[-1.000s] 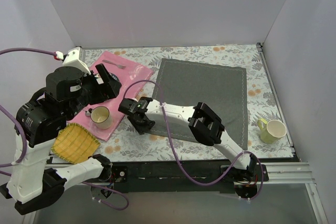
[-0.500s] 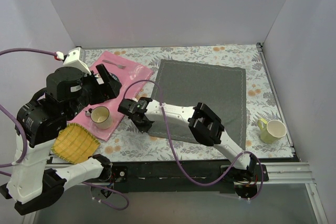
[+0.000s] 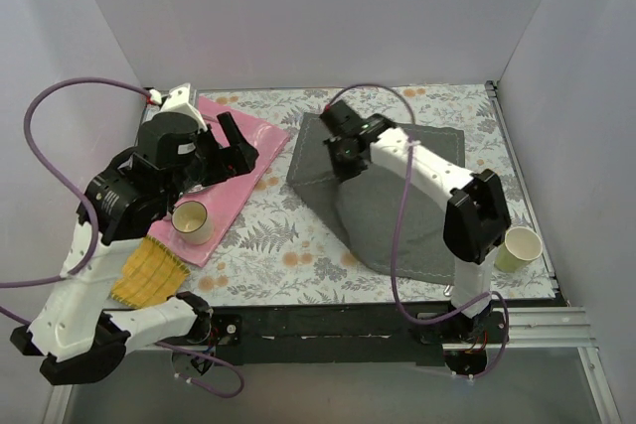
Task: Fold the napkin, place the utensils inside, and roll it up
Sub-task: Fold the napkin
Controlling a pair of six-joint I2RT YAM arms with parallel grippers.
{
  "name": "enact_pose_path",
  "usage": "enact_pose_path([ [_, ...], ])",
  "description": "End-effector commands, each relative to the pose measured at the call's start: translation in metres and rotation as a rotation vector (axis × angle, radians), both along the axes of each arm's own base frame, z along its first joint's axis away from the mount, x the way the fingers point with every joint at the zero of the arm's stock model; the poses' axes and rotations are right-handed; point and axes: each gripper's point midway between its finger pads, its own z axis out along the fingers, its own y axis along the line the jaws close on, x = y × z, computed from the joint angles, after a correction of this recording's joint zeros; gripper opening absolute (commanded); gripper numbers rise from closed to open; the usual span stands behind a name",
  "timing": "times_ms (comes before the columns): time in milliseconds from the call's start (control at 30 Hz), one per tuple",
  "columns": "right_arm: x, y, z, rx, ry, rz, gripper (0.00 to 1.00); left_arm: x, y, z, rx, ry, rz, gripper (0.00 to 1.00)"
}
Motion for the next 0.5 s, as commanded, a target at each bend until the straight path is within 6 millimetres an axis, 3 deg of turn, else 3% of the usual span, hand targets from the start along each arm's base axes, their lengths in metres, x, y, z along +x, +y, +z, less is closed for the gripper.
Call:
enact_pose_path([
  [0,0.051,-0.068,0.014,-0.047,-0.09,-0.032,0.01,0.025,-0.027,-0.005,-0.051,0.029,-0.008,0.84],
  [33,0.066,-0.093,0.013,-0.06,-0.101,-0.082,0.01,0.027,-0.032,-0.008,-0.06,0.04,-0.014,0.84],
  [233,0.116,-0.17,0.01,-0.078,-0.178,-0.199,0.01,0.043,-0.059,-0.033,-0.07,0.086,-0.074,0.84],
  [467,0.155,-0.225,0.0,-0.085,-0.183,-0.293,0.01,0.064,-0.082,-0.049,-0.053,0.132,-0.11,0.84],
])
